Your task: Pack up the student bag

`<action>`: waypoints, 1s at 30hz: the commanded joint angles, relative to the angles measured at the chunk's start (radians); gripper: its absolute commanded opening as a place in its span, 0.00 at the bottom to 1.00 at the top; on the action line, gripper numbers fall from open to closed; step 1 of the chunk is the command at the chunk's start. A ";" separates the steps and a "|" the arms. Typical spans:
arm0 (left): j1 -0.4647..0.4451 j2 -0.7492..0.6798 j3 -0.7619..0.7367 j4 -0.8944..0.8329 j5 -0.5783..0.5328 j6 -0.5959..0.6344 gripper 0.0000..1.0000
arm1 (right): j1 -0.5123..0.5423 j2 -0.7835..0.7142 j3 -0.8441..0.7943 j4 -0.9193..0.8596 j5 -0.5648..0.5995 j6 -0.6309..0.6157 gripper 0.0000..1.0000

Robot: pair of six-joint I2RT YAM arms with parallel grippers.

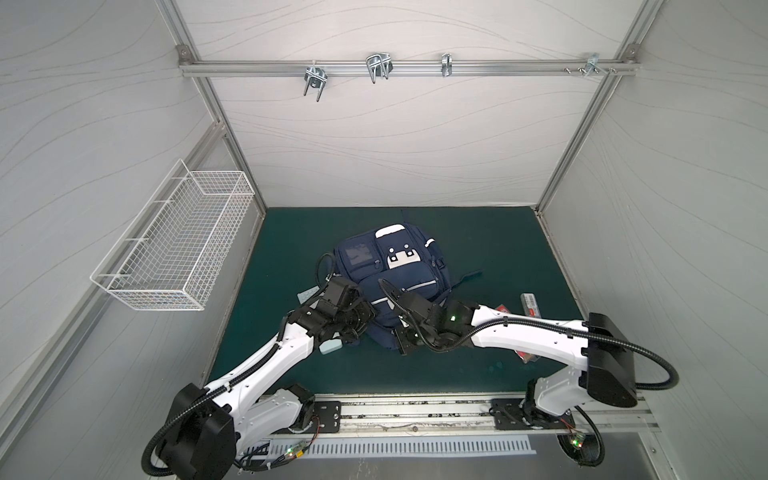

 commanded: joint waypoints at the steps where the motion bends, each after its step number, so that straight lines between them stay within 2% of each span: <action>1: -0.037 0.041 0.034 0.052 -0.008 -0.063 0.53 | 0.017 -0.050 0.028 0.006 0.003 0.022 0.00; 6: -0.050 0.063 0.024 0.080 -0.007 -0.078 0.25 | 0.023 -0.058 0.031 -0.003 0.012 0.026 0.00; 10: -0.048 0.069 0.078 0.016 -0.043 -0.027 0.00 | 0.024 -0.073 0.029 -0.045 0.054 0.026 0.00; 13: -0.032 0.069 0.134 -0.053 -0.089 0.033 0.00 | 0.016 -0.089 0.018 -0.103 0.113 0.024 0.00; 16: 0.028 0.057 0.132 -0.055 -0.071 0.065 0.00 | -0.011 -0.125 -0.016 -0.144 0.142 0.017 0.00; 20: 0.125 0.053 0.134 -0.086 -0.050 0.143 0.00 | -0.087 -0.200 -0.092 -0.173 0.161 -0.002 0.00; 26: 0.221 0.071 0.164 -0.133 -0.048 0.238 0.00 | -0.244 -0.277 -0.192 -0.180 0.166 -0.063 0.00; 30: 0.285 0.095 0.178 -0.136 -0.048 0.264 0.00 | -0.254 -0.271 -0.185 -0.180 0.163 -0.084 0.00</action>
